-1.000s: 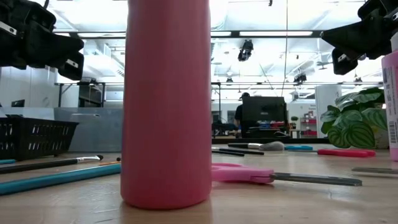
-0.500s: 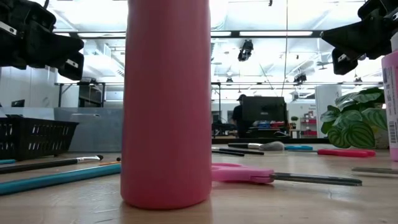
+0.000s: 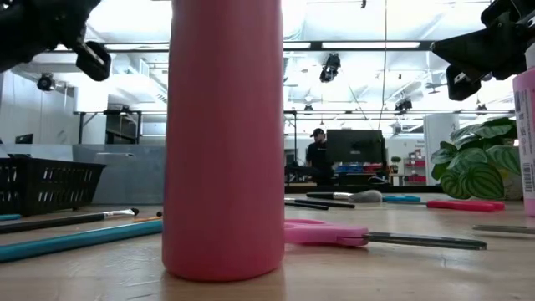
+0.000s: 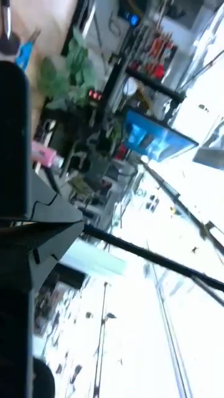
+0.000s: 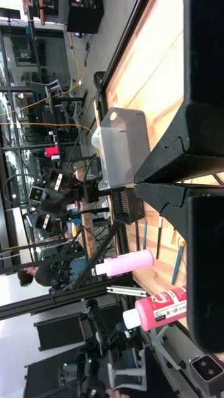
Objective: Pick & Place Paint Supplies
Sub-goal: Put the left light pink bottle into the white bin
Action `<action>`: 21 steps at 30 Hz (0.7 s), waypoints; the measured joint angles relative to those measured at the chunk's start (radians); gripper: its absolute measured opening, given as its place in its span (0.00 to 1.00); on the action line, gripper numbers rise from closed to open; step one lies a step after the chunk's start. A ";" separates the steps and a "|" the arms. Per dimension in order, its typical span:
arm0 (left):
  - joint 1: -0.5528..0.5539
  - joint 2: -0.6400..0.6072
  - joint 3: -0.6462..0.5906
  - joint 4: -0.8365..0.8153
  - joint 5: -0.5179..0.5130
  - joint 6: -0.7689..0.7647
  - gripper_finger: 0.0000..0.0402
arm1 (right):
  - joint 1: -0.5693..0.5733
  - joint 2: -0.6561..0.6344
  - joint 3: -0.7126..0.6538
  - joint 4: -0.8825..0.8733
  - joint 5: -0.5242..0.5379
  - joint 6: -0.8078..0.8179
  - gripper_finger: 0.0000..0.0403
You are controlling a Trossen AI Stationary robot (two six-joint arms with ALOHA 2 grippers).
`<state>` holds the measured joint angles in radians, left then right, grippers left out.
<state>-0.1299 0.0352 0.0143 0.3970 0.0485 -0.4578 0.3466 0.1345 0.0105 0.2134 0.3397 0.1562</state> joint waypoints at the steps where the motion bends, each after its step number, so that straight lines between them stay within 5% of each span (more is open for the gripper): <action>1: 0.000 0.007 0.014 -0.026 0.024 0.001 0.00 | 0.000 0.000 0.000 0.000 0.000 0.000 0.02; 11: 0.000 0.176 0.154 -0.167 0.160 -0.050 0.00 | 0.000 0.000 0.000 0.000 0.000 0.000 0.02; 21: -0.013 0.543 0.438 -0.394 0.267 -0.093 0.00 | 0.000 0.000 0.000 0.000 0.000 0.000 0.02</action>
<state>-0.1430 0.5780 0.4525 0.0030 0.3153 -0.5510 0.3470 0.1345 0.0109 0.2134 0.3397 0.1562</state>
